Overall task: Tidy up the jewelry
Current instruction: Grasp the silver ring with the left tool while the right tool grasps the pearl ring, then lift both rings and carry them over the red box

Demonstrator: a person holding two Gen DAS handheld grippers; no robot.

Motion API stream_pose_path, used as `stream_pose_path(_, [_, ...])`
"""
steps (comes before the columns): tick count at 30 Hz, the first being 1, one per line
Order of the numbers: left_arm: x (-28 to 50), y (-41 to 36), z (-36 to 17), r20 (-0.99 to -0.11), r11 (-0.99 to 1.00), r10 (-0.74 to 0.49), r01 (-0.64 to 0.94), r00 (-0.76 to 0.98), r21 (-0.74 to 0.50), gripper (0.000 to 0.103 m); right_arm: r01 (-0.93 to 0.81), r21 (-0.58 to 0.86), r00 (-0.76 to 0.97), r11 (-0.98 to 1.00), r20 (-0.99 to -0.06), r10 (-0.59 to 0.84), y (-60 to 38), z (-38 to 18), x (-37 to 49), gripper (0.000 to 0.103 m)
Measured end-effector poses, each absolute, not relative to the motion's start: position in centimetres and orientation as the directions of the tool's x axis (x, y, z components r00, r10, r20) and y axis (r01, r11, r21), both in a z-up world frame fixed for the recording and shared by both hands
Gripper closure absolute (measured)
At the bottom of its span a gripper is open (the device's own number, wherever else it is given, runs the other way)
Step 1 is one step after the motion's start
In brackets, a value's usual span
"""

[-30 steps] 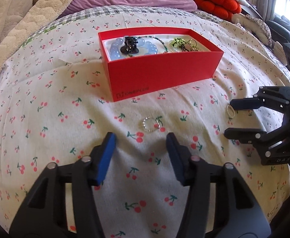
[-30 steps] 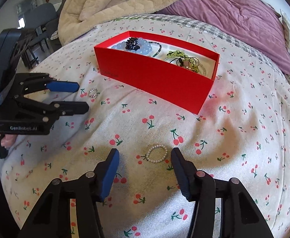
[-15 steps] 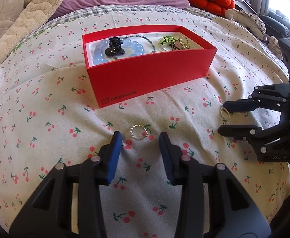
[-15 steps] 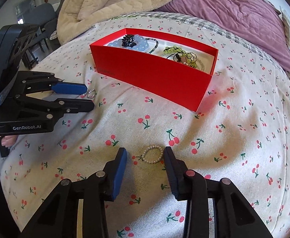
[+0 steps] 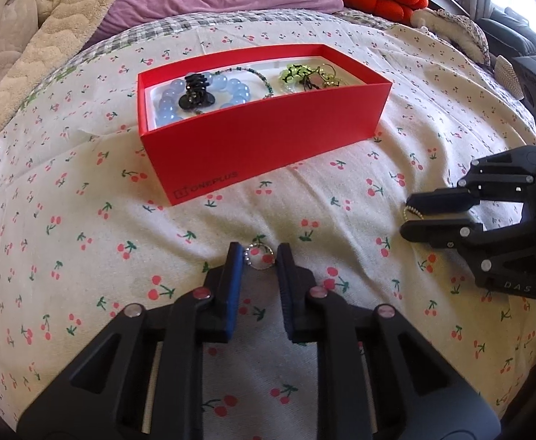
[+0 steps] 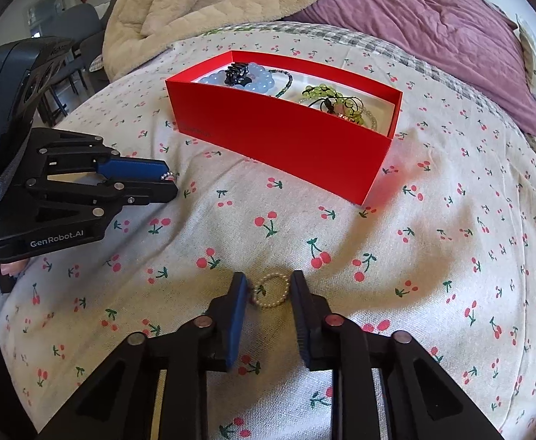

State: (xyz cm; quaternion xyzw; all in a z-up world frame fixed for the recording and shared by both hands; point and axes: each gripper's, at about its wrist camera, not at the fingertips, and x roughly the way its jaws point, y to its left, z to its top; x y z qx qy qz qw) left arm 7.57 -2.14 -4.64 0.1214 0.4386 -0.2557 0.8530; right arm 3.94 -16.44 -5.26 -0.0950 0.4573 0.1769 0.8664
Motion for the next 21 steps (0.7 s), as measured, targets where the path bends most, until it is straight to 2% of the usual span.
stream_pose_path(2, [7.5,-2.2,-4.6,-0.810,0.841,-0.331,0.541,0.483,-0.021,0.082,-0.401,0.002,0.512,0.916,-0.829,0.226,-16.3,-5.2,3.9,0.092])
stream_pose_path(5, [7.4,-2.1,-4.5,-0.811,0.841,-0.330,0.541,0.483,-0.020,0.083,-0.407,0.003,0.507,0.913,-0.831,0.229,-16.0,-5.1,3.8,0.096])
stream_pose_path(21, [7.2,-1.7,-2.7,-0.813,0.846,-0.342,0.532,0.472,-0.047,0.083,-0.373,0.103,0.516,0.922,-0.803,0.298,-17.4,-2.4,4.2,0.098])
